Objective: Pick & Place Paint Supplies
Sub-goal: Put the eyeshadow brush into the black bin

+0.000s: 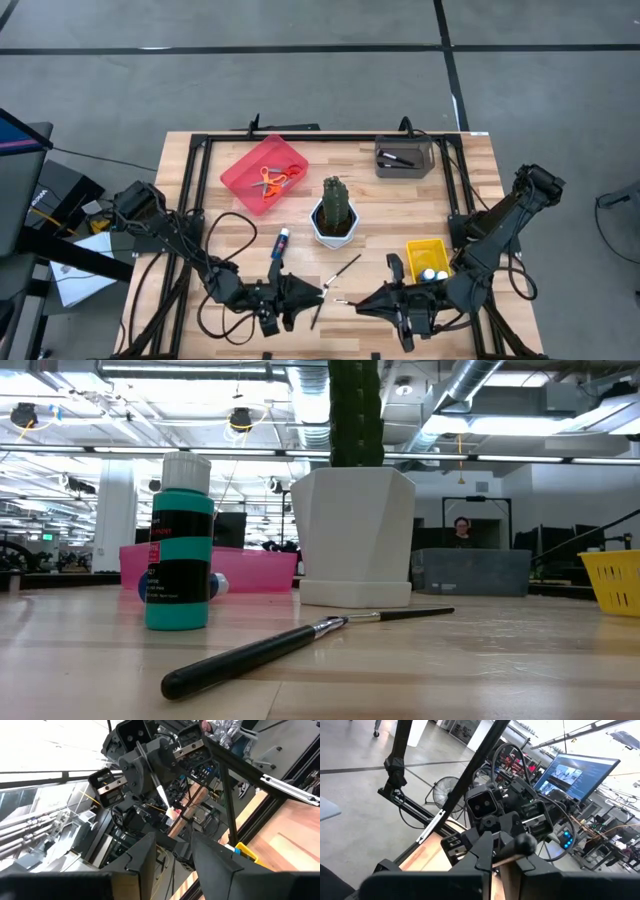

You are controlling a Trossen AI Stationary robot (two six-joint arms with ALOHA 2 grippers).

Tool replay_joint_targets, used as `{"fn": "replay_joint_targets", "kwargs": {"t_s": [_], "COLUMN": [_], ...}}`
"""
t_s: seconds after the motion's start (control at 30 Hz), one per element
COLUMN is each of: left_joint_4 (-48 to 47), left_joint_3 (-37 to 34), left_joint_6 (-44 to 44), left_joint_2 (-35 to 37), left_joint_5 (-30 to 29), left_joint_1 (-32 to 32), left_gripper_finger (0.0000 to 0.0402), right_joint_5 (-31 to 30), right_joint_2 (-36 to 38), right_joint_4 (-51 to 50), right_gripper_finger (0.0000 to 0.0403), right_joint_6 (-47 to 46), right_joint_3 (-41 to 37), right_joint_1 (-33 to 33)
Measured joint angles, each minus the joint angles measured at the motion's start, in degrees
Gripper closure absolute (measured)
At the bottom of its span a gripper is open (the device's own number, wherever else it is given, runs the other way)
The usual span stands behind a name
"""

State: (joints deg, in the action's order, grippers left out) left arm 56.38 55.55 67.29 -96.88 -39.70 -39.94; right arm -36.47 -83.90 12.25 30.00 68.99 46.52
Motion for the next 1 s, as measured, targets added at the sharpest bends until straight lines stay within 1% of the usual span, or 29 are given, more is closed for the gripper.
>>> {"fn": "replay_joint_targets", "kwargs": {"t_s": [0.33, 0.4, 0.53, 0.6, 0.77, 0.83, 0.93, 1.0], "left_joint_4": [0.00, 0.00, -0.02, -0.01, 0.02, 0.00, 0.00, 0.00], "left_joint_3": [0.00, 0.00, 0.00, 0.00, 0.00, 0.00, 0.00, 0.00], "left_joint_6": [0.00, 0.00, 0.00, 0.11, 1.25, 1.37, 1.46, 1.46], "left_joint_2": [0.16, 0.17, 0.17, 0.17, 0.17, 0.17, 0.17, 0.17], "left_joint_5": [-0.97, -1.37, -2.76, -3.24, -4.92, -5.31, -5.49, -5.55], "left_joint_1": [0.04, 0.04, 0.04, 0.04, 0.04, 0.04, 0.04, 0.04], "left_gripper_finger": [0.0286, 0.0285, 0.0284, 0.0286, 0.0286, 0.0286, 0.0286, 0.0285], "right_joint_5": [-0.06, -2.16, -10.70, -13.08, -13.87, -16.45, -22.18, -24.64], "right_joint_2": [0.00, 0.00, 0.17, 1.04, 4.07, 5.12, 6.29, 7.01], "right_joint_4": [-0.75, -1.34, -4.03, -7.00, -16.92, -21.96, -29.13, -33.90], "right_gripper_finger": [0.0394, 0.0394, 0.0394, 0.0394, 0.0394, 0.0394, 0.0394, 0.0394], "right_joint_6": [0.00, -0.02, -1.48, -3.27, -10.95, -14.85, -21.25, -25.72], "right_joint_3": [0.00, 0.00, 0.00, -0.04, -0.02, -0.02, -0.02, -0.02], "right_joint_1": [-0.02, -0.02, -0.04, -0.03, -0.04, -0.03, -0.58, -1.00]}}
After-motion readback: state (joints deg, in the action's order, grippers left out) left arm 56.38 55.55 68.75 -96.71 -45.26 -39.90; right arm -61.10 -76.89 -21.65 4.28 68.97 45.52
